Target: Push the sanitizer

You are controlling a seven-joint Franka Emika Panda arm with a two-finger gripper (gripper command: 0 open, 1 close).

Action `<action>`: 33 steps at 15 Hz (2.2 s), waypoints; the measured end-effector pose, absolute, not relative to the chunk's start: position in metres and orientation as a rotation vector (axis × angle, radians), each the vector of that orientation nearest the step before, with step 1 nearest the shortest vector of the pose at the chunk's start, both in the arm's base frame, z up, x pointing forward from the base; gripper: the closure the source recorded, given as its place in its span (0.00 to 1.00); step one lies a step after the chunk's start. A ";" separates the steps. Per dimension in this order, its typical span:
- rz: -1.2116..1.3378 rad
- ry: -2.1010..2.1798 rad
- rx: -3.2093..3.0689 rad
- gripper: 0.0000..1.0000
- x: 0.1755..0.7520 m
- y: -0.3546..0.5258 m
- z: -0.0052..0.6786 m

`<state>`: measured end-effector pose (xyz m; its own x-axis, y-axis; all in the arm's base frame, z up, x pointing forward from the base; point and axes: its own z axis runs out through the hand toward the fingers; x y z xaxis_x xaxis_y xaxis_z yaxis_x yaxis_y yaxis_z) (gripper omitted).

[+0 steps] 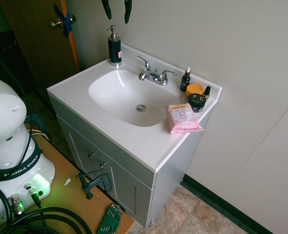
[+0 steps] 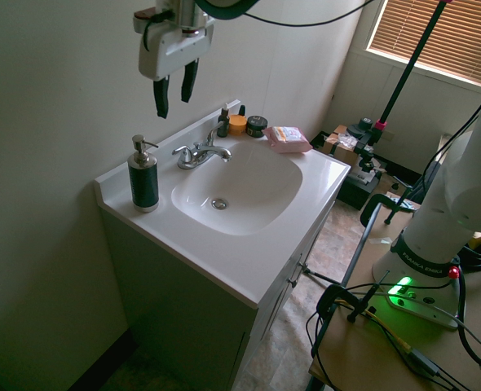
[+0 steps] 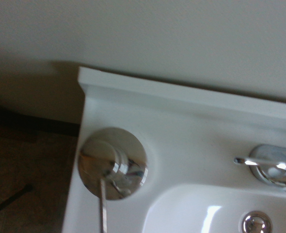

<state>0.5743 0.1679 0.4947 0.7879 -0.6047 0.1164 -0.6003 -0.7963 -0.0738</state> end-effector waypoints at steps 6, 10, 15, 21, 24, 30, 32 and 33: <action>-0.194 0.966 -2.971 1.00 0.592 0.209 0.488; -0.179 0.951 -2.987 1.00 0.593 0.222 0.478; -0.169 0.952 -3.001 1.00 0.600 0.232 0.467; -0.145 0.966 -3.023 1.00 0.607 0.237 0.448; -0.135 0.978 -3.028 1.00 0.610 0.233 0.441; -0.121 0.976 -3.036 1.00 0.611 0.235 0.434; -0.112 0.980 -3.040 1.00 0.612 0.234 0.428; -0.110 0.980 -3.040 1.00 0.612 0.234 0.427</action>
<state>0.6124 0.2340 0.4273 0.8096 -0.5812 0.0825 -0.5850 -0.8105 0.0310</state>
